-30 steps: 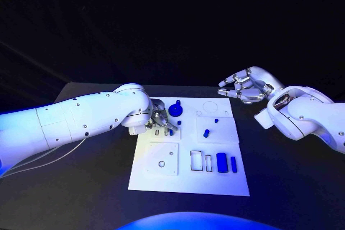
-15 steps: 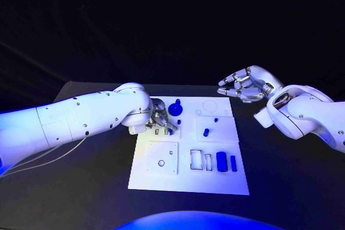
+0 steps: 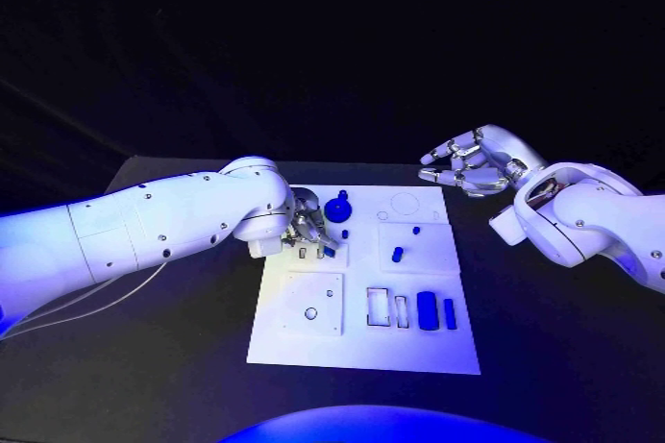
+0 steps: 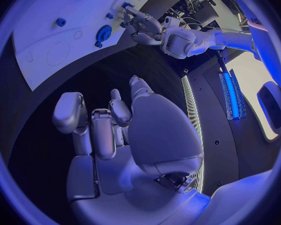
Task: Assemble the parts on the task board
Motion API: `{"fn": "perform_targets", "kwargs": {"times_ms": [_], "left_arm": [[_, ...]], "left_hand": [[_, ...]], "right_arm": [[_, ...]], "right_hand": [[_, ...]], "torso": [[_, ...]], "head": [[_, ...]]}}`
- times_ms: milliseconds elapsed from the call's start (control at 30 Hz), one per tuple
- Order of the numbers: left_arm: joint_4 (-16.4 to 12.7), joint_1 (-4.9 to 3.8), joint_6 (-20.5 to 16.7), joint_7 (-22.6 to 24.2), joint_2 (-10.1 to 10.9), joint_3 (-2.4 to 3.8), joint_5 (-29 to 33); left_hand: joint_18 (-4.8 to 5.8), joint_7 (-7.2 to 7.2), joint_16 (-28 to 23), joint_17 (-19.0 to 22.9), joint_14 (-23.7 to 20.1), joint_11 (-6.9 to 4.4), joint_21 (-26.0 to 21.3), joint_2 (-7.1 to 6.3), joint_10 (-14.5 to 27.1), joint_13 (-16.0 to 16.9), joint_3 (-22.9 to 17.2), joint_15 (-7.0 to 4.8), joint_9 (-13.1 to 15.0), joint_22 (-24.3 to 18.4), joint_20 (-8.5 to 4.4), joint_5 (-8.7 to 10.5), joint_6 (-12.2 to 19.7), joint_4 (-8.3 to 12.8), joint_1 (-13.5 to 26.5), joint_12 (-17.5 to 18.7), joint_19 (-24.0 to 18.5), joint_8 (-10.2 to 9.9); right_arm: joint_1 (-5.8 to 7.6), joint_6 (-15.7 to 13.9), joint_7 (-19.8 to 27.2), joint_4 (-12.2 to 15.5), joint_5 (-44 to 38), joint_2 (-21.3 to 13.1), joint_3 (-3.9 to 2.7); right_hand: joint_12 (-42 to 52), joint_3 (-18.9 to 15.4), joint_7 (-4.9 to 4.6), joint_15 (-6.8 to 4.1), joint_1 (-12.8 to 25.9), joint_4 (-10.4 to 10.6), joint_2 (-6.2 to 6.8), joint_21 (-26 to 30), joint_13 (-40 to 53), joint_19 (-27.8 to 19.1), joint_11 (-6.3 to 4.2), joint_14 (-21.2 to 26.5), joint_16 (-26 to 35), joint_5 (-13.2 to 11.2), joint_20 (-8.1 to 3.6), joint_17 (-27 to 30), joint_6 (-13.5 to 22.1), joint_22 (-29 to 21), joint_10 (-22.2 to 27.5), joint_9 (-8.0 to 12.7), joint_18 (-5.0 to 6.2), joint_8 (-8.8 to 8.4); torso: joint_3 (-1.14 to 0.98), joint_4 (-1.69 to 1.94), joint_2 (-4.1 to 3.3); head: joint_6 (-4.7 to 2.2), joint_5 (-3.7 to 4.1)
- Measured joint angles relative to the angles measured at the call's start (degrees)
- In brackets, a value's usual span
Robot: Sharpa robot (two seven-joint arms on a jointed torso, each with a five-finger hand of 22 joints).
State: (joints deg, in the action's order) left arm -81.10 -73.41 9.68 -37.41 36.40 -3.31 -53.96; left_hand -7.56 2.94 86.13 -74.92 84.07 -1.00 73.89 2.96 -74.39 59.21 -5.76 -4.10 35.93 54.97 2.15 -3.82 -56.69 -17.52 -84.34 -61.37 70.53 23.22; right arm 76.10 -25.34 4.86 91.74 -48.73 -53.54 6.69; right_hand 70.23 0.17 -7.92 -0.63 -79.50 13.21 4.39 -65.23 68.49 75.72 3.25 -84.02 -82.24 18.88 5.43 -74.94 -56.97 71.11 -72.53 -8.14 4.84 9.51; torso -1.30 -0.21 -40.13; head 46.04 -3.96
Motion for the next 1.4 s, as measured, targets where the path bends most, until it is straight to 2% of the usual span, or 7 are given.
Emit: {"fn": "perform_targets", "kwargs": {"times_ms": [100, 300, 567, 633, 733, 900, 1400], "left_arm": [[-0.1, 0.05, 0.0, 0.0, 0.2, -0.04, 0.4], [-0.7, 0.15, -0.1, 0.0, 1.0, -0.06, 1.0], [-3.2, 0.17, -1.0, 0.1, 3.8, 0.28, 1.2], [-3.8, 0.16, -1.4, 0.2, 4.4, 0.31, 0.9], [-4.6, 0.16, -2.1, 0.5, 5.0, 0.35, 0.2], [-5.1, 0.16, -3.1, 0.8, 5.2, 0.36, -1.0], [-4.0, 0.20, -3.8, 0.0, 3.6, 0.28, -3.0]], "left_hand": [[0.00, 0.00, 0.0, 0.0, 0.0, 0.01, 0.2, -1.20, 0.0, -0.3, -3.0, 0.00, 0.0, 0.2, 0.00, 0.00, 0.0, -3.0, -1.2, 0.4, 0.0, -0.2], [0.00, 0.05, 0.0, 0.0, 0.0, -0.20, 0.4, -6.55, -0.6, 0.0, -13.8, 0.00, 0.0, 0.5, 0.21, 0.00, 0.0, -3.0, 1.5, 0.5, -0.2, 0.1], [0.00, 0.12, 0.3, 0.0, 0.0, 0.09, 1.0, -10.92, -1.2, 0.1, -19.9, 0.00, 1.3, 1.2, 0.21, 0.00, 0.1, -1.9, 3.8, 0.8, -0.2, 0.6], [0.00, 0.12, 0.4, 0.0, 0.0, -0.08, 1.1, -11.34, -1.4, 0.5, -20.1, 0.00, 1.3, 1.6, 0.21, 0.00, 0.1, -2.0, 3.8, 0.8, -0.2, 0.6], [0.00, 0.13, 0.7, 0.0, 0.0, -0.09, 1.3, -12.07, -1.7, 0.7, -21.0, 0.00, 3.8, 1.7, 0.21, 0.00, 0.1, -1.6, 4.3, 0.4, -0.2, 0.6], [-0.01, 0.33, 0.7, 0.0, 0.0, -0.10, 1.3, -12.49, -2.2, 0.9, -21.7, 0.00, 3.9, 1.9, 0.21, 0.01, -0.1, -1.4, 4.8, 0.3, -0.2, 0.6], [-0.01, 0.40, 1.1, 0.0, 0.0, -0.22, 1.7, -13.10, -2.7, 1.4, -23.0, 0.01, 5.1, 2.4, -0.01, 0.06, -0.4, -1.2, 5.4, -0.1, 0.4, 0.5]], "right_arm": [[0.00, 0.0, 0.0, 0.0, 0.0, 0.0, 0.00], [0.00, 0.0, 0.0, 0.0, -0.1, 0.0, 0.00], [0.00, 0.0, 0.0, 0.0, -0.1, -0.1, 0.00], [0.00, -0.1, 0.0, 0.0, -0.1, -0.2, 0.00], [0.00, -0.1, 0.1, 0.0, -0.1, -0.2, 0.00], [0.00, -0.1, 0.1, -0.1, -0.1, -0.1, 0.00], [0.00, -0.2, 0.1, -0.1, -0.2, -0.1, 0.00]], "right_hand": [[0.0, 0.0, 0.00, 0.00, 0.0, 0.0, 0.00, 0.0, 0.0, 0.0, 0.00, 0.0, 0.0, 0.0, 0.00, 0.0, 0.0, 0.0, 0.0, 0.0, 0.00, 0.00], [0.0, 0.0, 0.00, 0.00, 0.0, 0.0, 0.00, 0.0, 0.0, 0.0, 0.00, 0.0, 0.0, 0.0, 0.00, 0.0, 0.0, 0.0, 0.0, 0.0, 0.00, 0.22], [0.0, 0.0, 0.00, 0.00, 0.3, 0.0, -0.32, 0.0, 0.0, 0.0, 0.00, 0.0, 0.0, 0.2, 0.00, 0.0, 0.0, 0.0, 0.0, 0.0, 0.00, 0.22], [0.0, 0.0, 0.00, 0.00, 0.3, 0.0, -0.32, 0.0, 0.0, 0.0, 0.00, 0.0, 0.0, 0.2, 0.00, 0.0, 0.0, -0.1, 0.0, 0.0, 0.00, 0.22], [0.0, 0.0, 0.00, 0.00, 0.3, 0.0, -0.32, 0.0, 0.0, 0.0, 0.00, 0.0, 0.0, 0.2, 0.00, 0.0, 0.0, -0.1, 0.0, 0.0, 0.00, 0.22], [0.0, 0.0, 0.00, 0.00, 0.3, 0.0, -0.32, 0.0, 0.0, 0.0, 0.00, 0.0, 0.0, 0.2, 0.00, 0.0, 0.0, -0.1, 0.0, 0.0, 0.00, 0.22], [0.0, 0.0, 0.00, 0.00, 0.3, 0.0, -0.32, 0.0, 0.0, 0.0, 0.00, 0.0, 0.0, 0.2, 0.00, 0.0, 0.0, -0.1, 0.0, 0.0, 0.00, 0.22]], "torso": [[-0.02, 0.01, 0.00], [-0.03, 0.03, 0.00], [-0.05, 0.10, 0.03], [-0.05, 0.12, 0.03], [-0.05, 0.10, 0.03], [-0.03, 0.06, -0.02], [0.01, -0.07, -0.07]], "head": [[-0.03, 0.01], [-0.06, -0.02], [-0.06, -0.20], [-0.06, -0.27], [-0.03, -0.38], [0.00, -0.53], [0.31, -0.62]]}}
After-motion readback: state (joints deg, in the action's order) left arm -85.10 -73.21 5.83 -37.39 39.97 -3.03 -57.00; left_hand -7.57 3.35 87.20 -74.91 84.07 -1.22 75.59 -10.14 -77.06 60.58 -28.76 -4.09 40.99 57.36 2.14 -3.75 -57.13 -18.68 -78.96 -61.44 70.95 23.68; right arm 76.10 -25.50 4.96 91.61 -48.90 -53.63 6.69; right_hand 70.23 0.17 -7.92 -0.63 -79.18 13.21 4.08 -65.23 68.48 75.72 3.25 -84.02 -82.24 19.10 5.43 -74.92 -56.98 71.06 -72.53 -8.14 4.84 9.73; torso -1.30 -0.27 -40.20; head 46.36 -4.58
